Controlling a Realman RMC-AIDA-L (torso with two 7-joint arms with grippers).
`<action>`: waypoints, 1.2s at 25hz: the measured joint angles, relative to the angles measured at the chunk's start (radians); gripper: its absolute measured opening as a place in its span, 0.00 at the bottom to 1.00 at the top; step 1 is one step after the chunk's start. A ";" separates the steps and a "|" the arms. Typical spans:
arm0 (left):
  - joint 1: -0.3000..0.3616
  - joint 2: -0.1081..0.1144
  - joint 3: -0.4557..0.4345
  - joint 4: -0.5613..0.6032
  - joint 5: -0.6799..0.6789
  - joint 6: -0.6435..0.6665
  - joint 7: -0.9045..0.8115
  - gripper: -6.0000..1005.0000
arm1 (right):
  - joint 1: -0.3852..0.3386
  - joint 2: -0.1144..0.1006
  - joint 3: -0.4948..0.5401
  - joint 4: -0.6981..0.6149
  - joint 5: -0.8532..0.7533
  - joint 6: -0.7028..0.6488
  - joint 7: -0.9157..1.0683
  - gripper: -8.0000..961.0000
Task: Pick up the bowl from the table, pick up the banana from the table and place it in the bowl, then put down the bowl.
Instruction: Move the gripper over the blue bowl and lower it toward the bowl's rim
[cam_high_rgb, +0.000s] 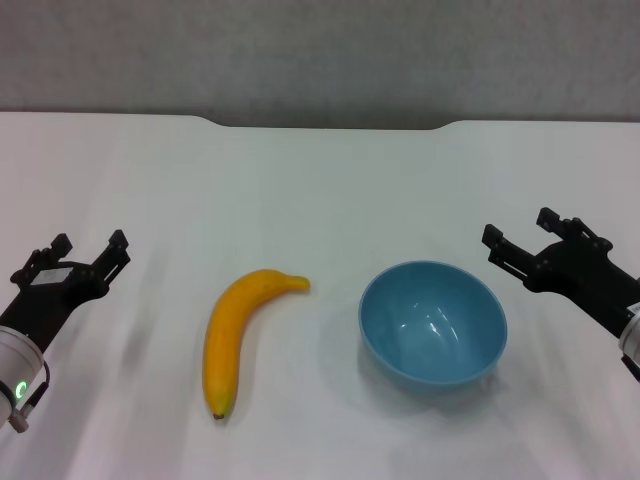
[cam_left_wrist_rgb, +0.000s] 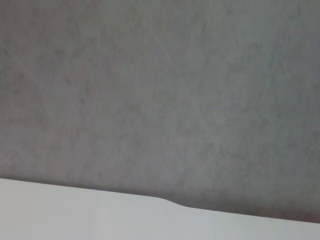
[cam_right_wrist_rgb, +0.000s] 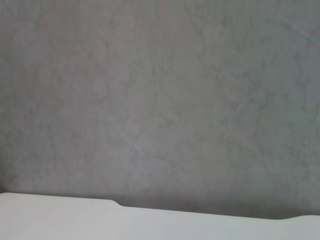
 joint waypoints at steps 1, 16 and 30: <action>0.000 0.000 0.000 0.000 0.000 0.000 0.000 0.82 | 0.000 0.000 -0.001 0.000 0.000 0.000 0.000 0.93; -0.009 0.002 0.018 -0.005 0.007 0.012 -0.014 0.81 | 0.017 0.000 -0.029 -0.017 -0.002 -0.015 0.015 0.93; -0.006 0.014 0.003 -0.041 0.075 0.092 -0.087 0.81 | -0.039 -0.011 0.044 -0.403 -0.722 -0.272 0.691 0.93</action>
